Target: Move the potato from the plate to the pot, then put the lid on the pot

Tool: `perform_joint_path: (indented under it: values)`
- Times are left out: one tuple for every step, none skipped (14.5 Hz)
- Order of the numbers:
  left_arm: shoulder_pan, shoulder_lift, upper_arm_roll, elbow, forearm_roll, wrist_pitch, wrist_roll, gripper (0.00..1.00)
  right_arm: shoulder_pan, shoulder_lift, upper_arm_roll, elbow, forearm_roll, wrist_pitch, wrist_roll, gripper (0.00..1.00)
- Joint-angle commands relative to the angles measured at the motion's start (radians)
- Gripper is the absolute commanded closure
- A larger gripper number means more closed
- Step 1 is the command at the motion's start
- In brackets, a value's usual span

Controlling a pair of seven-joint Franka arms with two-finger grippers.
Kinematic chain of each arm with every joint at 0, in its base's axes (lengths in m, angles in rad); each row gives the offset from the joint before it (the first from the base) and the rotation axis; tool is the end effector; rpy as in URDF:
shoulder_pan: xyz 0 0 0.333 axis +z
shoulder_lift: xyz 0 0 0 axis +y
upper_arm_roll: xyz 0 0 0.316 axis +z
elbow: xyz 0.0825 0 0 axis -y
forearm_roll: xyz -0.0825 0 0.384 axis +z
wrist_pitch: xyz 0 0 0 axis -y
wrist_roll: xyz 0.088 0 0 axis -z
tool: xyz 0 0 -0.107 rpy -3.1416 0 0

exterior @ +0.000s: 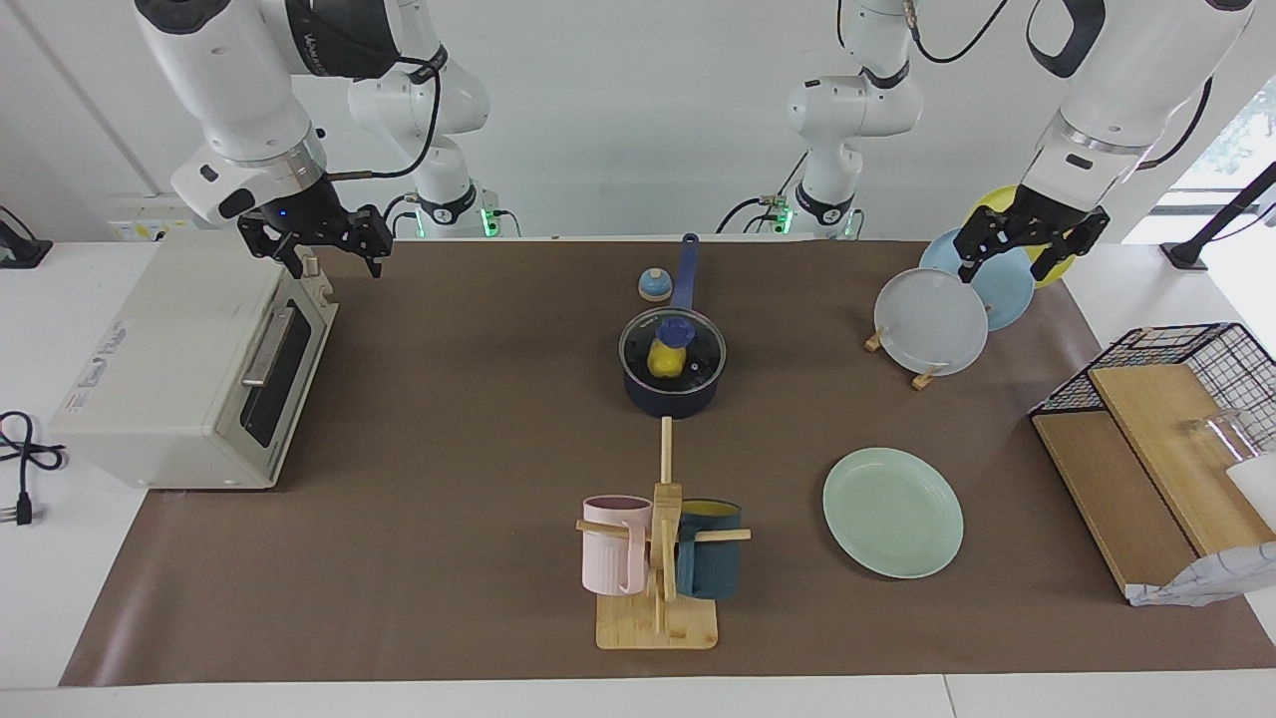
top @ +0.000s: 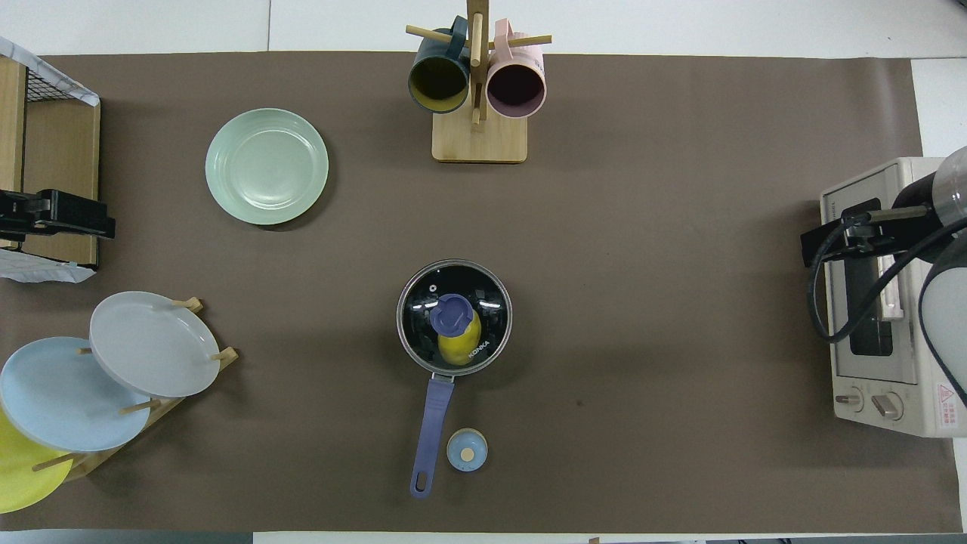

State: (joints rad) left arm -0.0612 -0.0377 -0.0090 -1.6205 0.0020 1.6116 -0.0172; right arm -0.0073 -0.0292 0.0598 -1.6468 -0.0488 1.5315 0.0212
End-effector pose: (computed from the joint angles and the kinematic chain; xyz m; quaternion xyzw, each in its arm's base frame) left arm 0.5452 -0.0382 0.6253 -0.9995 0.0265 -0.0144 0.0005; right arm 0.5387 0.0234 0.6017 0.9986 0.0157 -0.0421 0.0268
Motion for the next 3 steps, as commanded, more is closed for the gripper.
perform_joint_path:
  values:
    - [-0.002,-0.011,0.006,-0.006,-0.010,-0.006,-0.006,0.00,-0.019,0.008,0.009,0.012,0.020,0.001,-0.018,0.00]
    - [-0.002,-0.011,0.006,-0.006,-0.010,-0.006,-0.006,0.00,-0.020,0.008,0.009,0.012,0.020,0.002,-0.018,0.00]
    - [-0.002,-0.011,0.004,-0.006,-0.010,-0.006,-0.006,0.00,-0.020,0.008,0.009,0.012,0.018,0.002,-0.018,0.00]
